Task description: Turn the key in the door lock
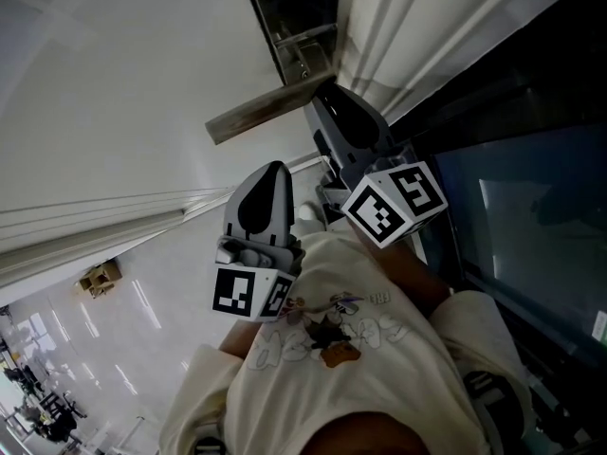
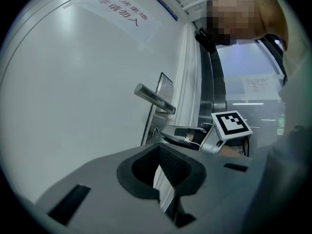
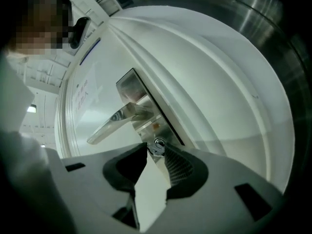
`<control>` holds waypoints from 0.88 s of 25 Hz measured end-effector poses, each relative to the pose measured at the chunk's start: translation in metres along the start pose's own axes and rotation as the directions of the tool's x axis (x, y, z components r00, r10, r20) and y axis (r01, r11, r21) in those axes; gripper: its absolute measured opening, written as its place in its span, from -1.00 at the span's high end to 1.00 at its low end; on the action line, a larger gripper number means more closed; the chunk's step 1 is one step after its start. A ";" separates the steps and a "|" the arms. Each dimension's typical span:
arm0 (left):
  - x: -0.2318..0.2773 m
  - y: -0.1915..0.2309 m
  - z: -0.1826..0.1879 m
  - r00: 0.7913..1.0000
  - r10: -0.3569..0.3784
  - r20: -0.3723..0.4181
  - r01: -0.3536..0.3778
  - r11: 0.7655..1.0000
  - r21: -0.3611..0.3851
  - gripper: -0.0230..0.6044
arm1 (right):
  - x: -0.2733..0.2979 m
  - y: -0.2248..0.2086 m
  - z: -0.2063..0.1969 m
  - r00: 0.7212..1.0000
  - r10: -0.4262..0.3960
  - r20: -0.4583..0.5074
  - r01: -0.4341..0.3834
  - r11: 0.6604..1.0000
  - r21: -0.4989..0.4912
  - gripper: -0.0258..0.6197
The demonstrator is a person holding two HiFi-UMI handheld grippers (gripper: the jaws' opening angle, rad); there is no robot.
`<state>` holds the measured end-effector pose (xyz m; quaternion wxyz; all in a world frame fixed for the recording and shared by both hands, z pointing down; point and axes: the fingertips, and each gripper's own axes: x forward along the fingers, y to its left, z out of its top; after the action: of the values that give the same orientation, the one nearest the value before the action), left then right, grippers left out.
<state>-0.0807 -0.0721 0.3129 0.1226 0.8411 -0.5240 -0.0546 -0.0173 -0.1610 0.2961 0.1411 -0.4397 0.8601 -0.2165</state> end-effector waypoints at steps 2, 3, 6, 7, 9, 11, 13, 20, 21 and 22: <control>0.001 0.000 -0.001 1.000 -0.002 -0.003 0.002 1.000 -0.001 0.91 | 0.000 -0.001 0.000 1.000 0.014 0.002 -0.014 0.999 0.047 0.56; 0.002 0.000 -0.001 1.000 -0.003 -0.005 0.003 1.000 -0.002 0.91 | 0.000 -0.001 0.000 1.000 0.021 0.004 -0.021 0.997 0.076 0.55; 0.002 -0.001 -0.002 1.000 -0.004 -0.006 0.004 1.000 -0.005 0.91 | 0.000 -0.003 -0.001 0.999 0.048 0.011 -0.049 0.981 0.188 0.56; 0.002 -0.001 -0.002 1.000 -0.003 -0.006 0.003 1.000 -0.005 0.91 | 0.000 -0.004 -0.001 0.998 0.057 0.015 -0.059 0.973 0.224 0.56; 0.001 0.000 -0.002 1.000 0.000 -0.005 0.000 1.000 -0.005 0.91 | 0.000 -0.004 -0.001 0.997 0.074 0.021 -0.077 0.955 0.287 0.56; 0.000 0.000 -0.001 1.000 0.002 -0.002 -0.002 1.000 -0.005 0.91 | -0.001 -0.004 -0.001 0.995 0.091 0.031 -0.096 0.934 0.345 0.56; 0.000 0.000 -0.001 1.000 0.004 -0.002 -0.004 1.000 -0.005 0.91 | 0.000 -0.005 -0.002 0.993 0.108 0.047 -0.118 0.905 0.408 0.56; 0.000 0.000 -0.003 1.000 0.003 -0.002 -0.003 1.000 -0.007 0.91 | 0.001 -0.007 -0.002 0.982 0.161 0.096 -0.187 0.799 0.571 0.56; 0.000 0.000 -0.003 1.000 0.002 -0.001 -0.002 1.000 -0.007 0.91 | 0.001 -0.008 -0.003 0.981 0.165 0.105 -0.194 0.779 0.597 0.56; 0.000 0.000 -0.002 1.000 0.002 -0.001 -0.002 1.000 -0.008 0.91 | 0.001 -0.008 -0.003 0.980 0.167 0.112 -0.200 0.759 0.619 0.56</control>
<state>-0.0800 -0.0717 0.3151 0.1262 0.8402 -0.5245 -0.0559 -0.0136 -0.1655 0.3031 0.3215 -0.2866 0.7739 -0.4643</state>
